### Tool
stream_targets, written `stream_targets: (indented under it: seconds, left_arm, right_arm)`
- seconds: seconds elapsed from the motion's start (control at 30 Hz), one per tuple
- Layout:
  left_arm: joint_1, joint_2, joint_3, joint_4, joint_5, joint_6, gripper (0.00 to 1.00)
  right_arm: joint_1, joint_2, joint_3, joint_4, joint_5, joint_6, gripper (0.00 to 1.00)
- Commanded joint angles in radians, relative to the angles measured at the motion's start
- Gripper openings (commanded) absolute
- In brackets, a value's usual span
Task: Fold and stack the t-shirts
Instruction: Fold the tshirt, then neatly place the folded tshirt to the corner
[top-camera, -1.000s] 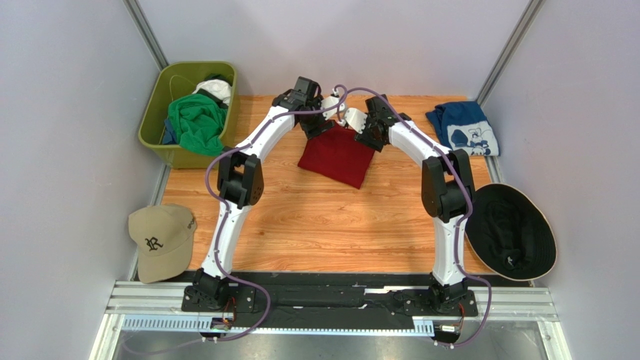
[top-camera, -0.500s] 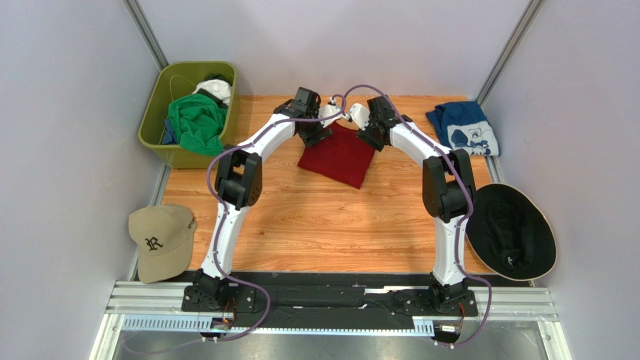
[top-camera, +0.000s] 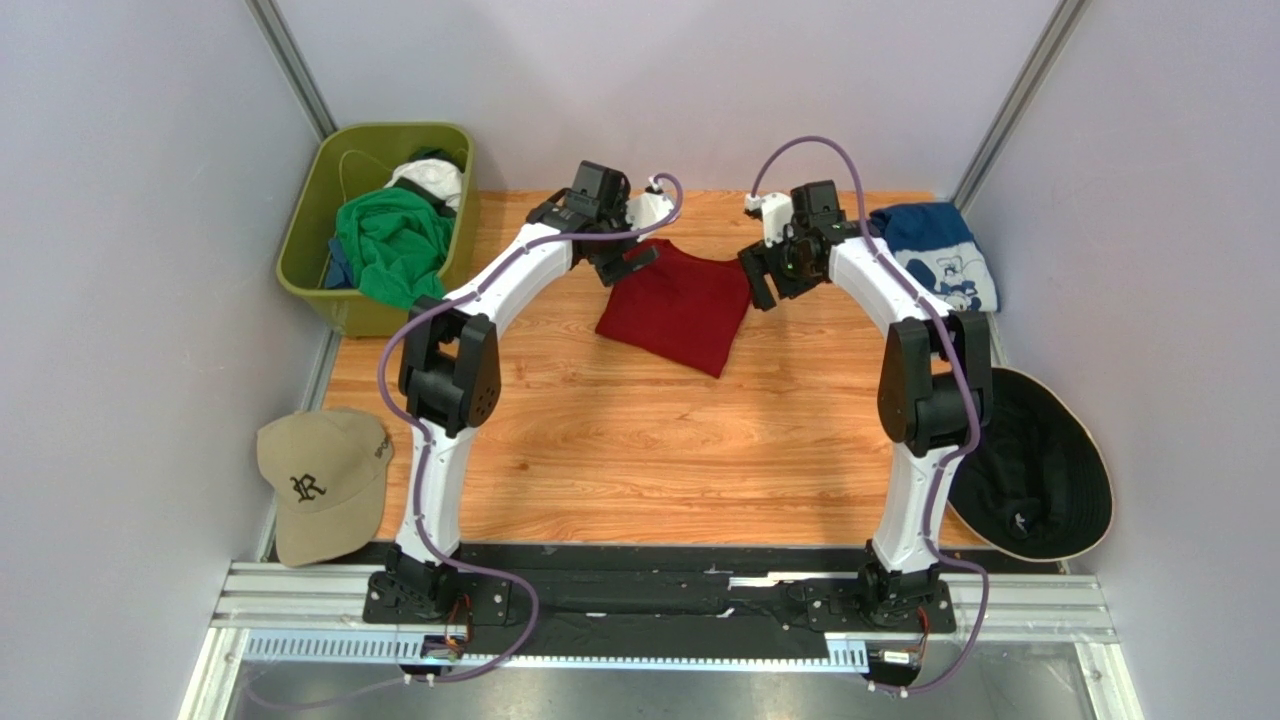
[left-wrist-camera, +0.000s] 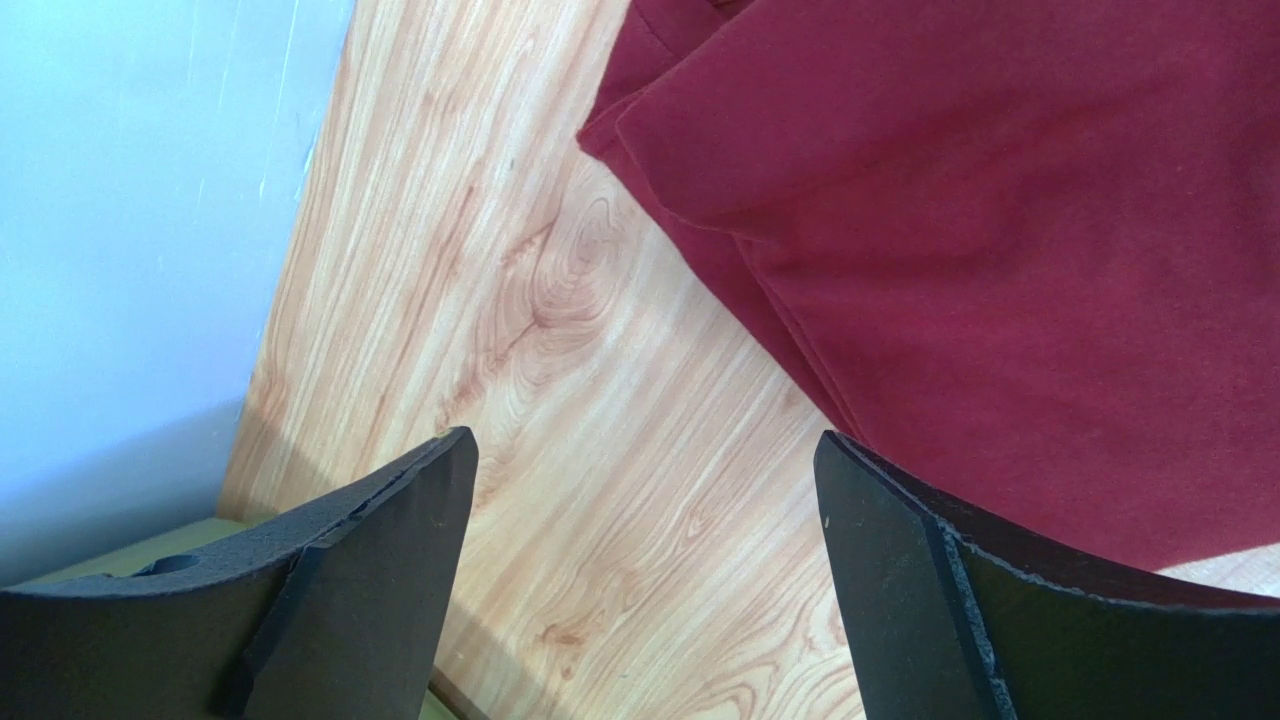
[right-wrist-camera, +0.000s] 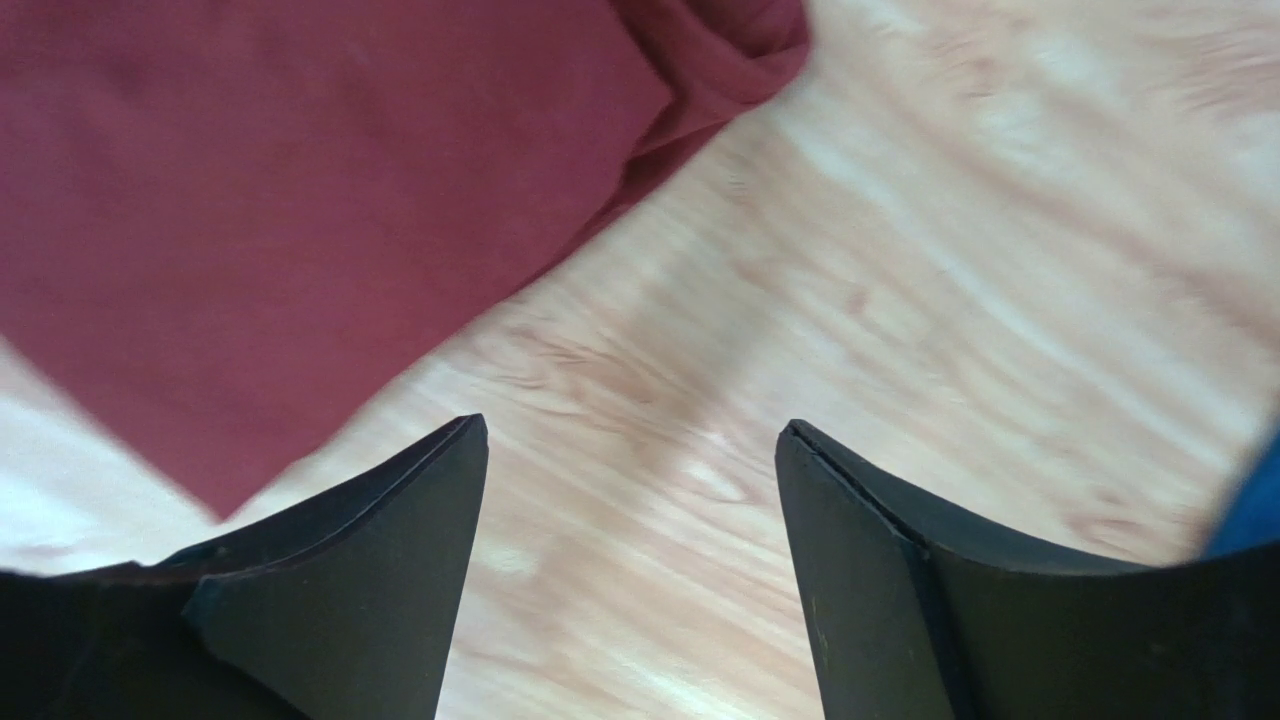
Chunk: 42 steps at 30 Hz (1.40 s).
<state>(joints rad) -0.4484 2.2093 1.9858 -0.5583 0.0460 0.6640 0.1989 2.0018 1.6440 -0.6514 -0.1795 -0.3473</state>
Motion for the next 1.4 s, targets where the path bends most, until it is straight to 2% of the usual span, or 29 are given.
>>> stream_targets:
  seconds: [0.0,0.3,0.7,1.37]
  left_arm:
    - [0.005,-0.010,0.030,0.017,0.000,0.003,0.92]
    - [0.005,0.062,0.087,-0.015,0.008,-0.003,0.92]
    - [0.001,0.130,0.148,-0.043,0.020,0.013,0.92]
    - [-0.049,0.213,0.120,-0.081,-0.043,0.062,0.92]
  right_arm:
    - [-0.024,0.043,0.086,-0.067,-0.251,0.172,0.75]
    - [-0.050,0.146,0.115,-0.019,-0.376,0.258,0.76]
    - [-0.055,0.219,0.120,0.030,-0.402,0.284,0.76]
    - [-0.055,0.203,0.079,0.053,-0.445,0.314,0.76]
